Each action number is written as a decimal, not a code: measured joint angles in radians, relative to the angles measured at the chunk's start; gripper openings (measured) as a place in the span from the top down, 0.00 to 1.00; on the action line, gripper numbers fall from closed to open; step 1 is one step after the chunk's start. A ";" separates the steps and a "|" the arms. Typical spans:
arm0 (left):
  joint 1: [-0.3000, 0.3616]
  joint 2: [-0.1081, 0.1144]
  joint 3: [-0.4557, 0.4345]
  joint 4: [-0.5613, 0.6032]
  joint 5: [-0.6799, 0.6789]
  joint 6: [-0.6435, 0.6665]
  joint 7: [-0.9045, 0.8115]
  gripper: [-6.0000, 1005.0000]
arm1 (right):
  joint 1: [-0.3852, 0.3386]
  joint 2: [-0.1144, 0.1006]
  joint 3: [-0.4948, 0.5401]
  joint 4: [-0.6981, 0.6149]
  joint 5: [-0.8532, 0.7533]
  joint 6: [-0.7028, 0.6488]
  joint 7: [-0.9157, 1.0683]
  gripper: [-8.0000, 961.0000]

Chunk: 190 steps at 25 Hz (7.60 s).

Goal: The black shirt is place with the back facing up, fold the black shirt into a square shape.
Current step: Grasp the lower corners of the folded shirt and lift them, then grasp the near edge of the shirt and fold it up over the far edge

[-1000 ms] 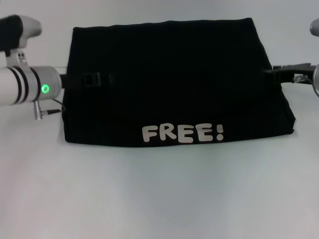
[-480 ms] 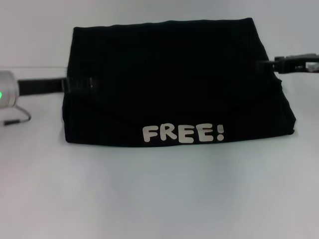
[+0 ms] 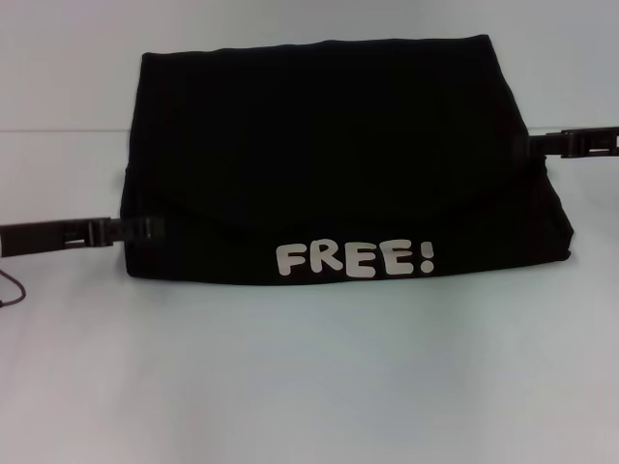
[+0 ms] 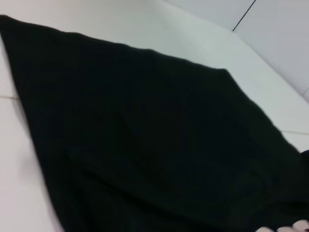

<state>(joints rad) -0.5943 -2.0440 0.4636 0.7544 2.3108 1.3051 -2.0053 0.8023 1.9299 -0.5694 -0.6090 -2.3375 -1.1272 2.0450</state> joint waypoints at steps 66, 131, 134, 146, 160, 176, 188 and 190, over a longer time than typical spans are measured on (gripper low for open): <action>-0.044 -0.002 0.111 -0.072 0.098 -0.116 0.045 0.94 | -0.063 0.022 -0.066 0.104 -0.132 0.079 0.066 0.32; -0.070 0.065 -0.072 -0.039 0.159 0.579 -0.035 0.86 | -0.368 -0.064 0.342 -0.124 -0.177 -0.608 -0.241 0.95; -0.150 0.099 -0.058 -0.086 0.172 0.481 -0.071 0.86 | -0.292 -0.068 0.339 -0.112 -0.177 -0.544 -0.211 0.95; -0.267 0.106 0.087 -0.188 0.176 -0.084 -0.205 0.85 | -0.057 -0.069 0.203 0.044 -0.179 -0.115 -0.120 0.95; -0.324 0.086 0.155 -0.233 0.176 -0.396 -0.203 0.83 | 0.085 -0.048 0.154 0.185 -0.172 0.273 -0.130 0.91; -0.360 0.062 0.158 -0.300 0.174 -0.552 -0.170 0.81 | 0.107 -0.038 0.154 0.253 -0.129 0.404 -0.167 0.87; -0.340 -0.022 0.173 -0.326 0.169 -0.795 -0.158 0.80 | 0.092 -0.006 0.098 0.248 -0.124 0.508 -0.195 0.85; -0.336 -0.026 0.170 -0.321 0.154 -0.832 -0.162 0.79 | 0.090 -0.006 0.091 0.238 -0.126 0.534 -0.195 0.80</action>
<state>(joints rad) -0.9307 -2.0701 0.6341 0.4336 2.4643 0.4733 -2.1674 0.8926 1.9239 -0.4788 -0.3710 -2.4638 -0.5928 1.8501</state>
